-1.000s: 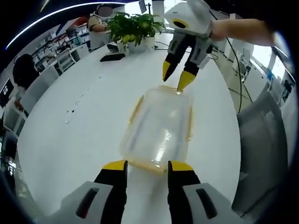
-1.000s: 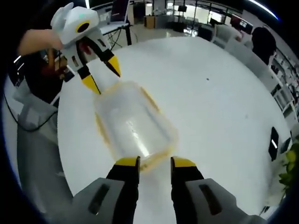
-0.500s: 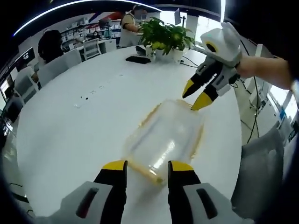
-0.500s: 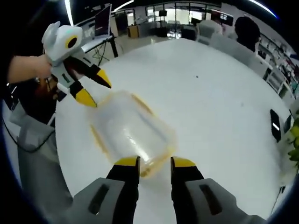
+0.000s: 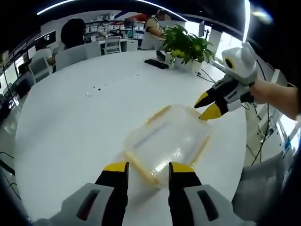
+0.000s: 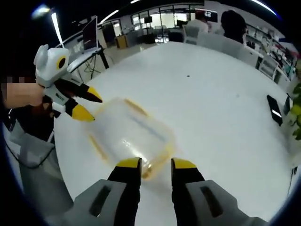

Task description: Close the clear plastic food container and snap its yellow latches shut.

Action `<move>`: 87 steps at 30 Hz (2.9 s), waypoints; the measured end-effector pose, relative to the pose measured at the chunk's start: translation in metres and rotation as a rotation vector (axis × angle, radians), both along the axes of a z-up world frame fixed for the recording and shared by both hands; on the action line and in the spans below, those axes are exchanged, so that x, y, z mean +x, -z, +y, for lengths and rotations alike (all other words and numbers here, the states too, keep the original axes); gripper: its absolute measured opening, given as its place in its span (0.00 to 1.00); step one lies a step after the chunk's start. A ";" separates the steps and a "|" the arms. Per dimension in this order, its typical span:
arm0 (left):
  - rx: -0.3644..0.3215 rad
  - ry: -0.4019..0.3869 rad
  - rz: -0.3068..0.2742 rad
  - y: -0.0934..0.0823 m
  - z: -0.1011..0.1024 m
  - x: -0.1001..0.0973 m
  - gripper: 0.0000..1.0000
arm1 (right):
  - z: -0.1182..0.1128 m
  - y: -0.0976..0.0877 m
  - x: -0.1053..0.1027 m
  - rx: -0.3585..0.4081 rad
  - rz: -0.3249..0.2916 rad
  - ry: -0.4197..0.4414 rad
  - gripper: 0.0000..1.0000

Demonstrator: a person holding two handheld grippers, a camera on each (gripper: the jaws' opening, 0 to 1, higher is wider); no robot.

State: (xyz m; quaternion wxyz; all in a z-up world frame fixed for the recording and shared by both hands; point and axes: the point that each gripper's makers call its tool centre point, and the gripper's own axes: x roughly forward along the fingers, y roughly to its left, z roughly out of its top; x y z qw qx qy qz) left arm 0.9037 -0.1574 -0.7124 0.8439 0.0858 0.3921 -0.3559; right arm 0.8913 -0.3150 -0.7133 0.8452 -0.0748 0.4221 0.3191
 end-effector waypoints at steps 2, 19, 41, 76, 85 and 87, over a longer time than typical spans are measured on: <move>-0.015 -0.026 0.002 0.000 0.000 0.000 0.26 | 0.000 0.000 0.000 0.005 0.000 0.003 0.21; -0.080 -0.116 0.029 0.005 -0.004 -0.003 0.23 | 0.004 0.001 0.000 0.125 0.006 0.148 0.21; -0.255 -0.415 0.063 0.013 0.000 -0.006 0.21 | 0.004 0.007 -0.004 0.244 0.012 0.319 0.26; -0.272 -0.378 0.148 0.014 0.002 -0.004 0.17 | 0.008 0.007 -0.014 0.251 0.019 0.459 0.23; -0.257 -0.387 0.166 0.015 0.001 -0.006 0.16 | 0.008 0.007 -0.014 0.258 0.039 0.462 0.21; -0.255 -0.390 0.168 0.015 0.001 -0.006 0.16 | 0.008 0.006 -0.014 0.256 0.037 0.461 0.21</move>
